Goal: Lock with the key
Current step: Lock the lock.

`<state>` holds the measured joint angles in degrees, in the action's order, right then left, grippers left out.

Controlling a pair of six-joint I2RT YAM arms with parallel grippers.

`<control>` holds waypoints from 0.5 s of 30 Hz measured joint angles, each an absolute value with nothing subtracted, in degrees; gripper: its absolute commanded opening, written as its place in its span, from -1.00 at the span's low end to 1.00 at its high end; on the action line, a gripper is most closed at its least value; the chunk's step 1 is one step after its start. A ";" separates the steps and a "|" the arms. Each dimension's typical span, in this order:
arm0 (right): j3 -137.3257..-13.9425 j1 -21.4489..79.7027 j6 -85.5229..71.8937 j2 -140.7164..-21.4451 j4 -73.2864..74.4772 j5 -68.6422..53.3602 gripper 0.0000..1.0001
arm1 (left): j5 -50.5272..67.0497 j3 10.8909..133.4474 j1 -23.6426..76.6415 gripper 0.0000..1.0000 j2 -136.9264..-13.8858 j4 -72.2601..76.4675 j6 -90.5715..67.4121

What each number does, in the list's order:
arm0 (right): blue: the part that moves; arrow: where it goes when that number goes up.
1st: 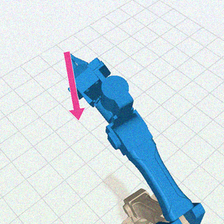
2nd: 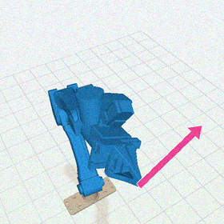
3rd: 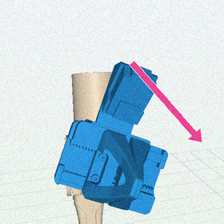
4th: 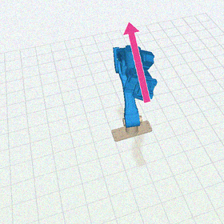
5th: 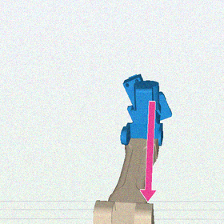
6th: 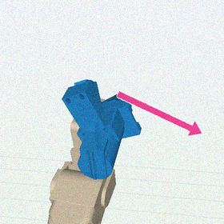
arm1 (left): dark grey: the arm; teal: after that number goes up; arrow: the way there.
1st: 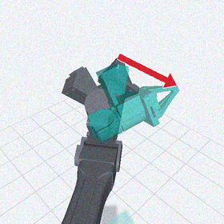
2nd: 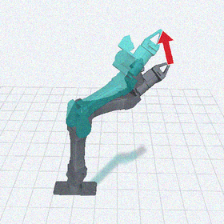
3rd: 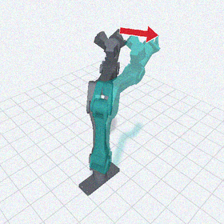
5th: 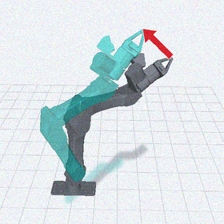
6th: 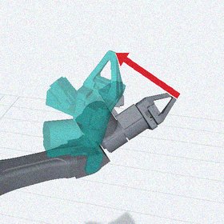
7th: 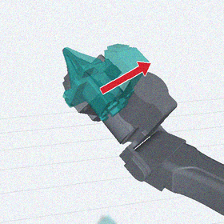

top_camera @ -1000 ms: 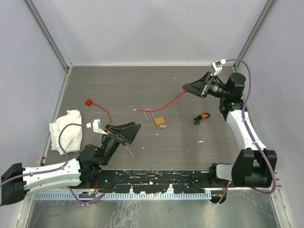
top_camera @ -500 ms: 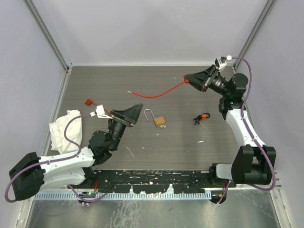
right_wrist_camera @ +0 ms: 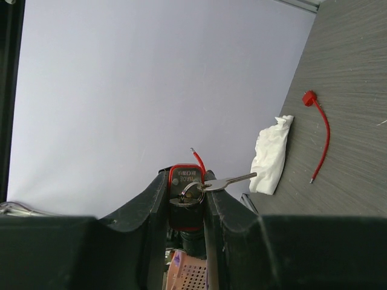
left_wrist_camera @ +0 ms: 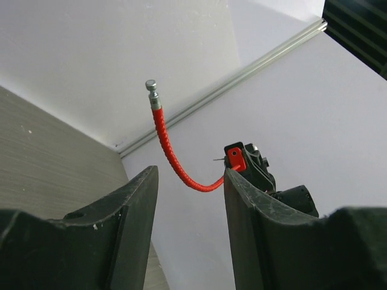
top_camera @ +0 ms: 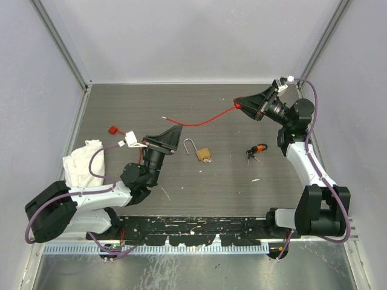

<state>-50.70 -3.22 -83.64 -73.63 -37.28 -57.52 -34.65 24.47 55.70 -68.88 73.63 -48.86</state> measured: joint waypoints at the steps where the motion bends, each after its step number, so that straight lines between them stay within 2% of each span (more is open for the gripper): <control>1: -50.46 -3.22 -84.31 -73.58 -37.93 -57.47 -0.98 | -34.72 24.60 55.70 -0.04 -69.28 74.30 -48.29; 10: -47.81 -2.81 -89.19 -72.90 -42.68 -56.55 -0.98 | -35.22 29.21 55.66 -0.07 -73.87 78.00 -43.81; 15: -46.57 -2.68 -91.92 -72.62 -44.99 -55.92 -0.98 | -35.27 32.18 55.18 -0.25 -76.29 78.17 -42.94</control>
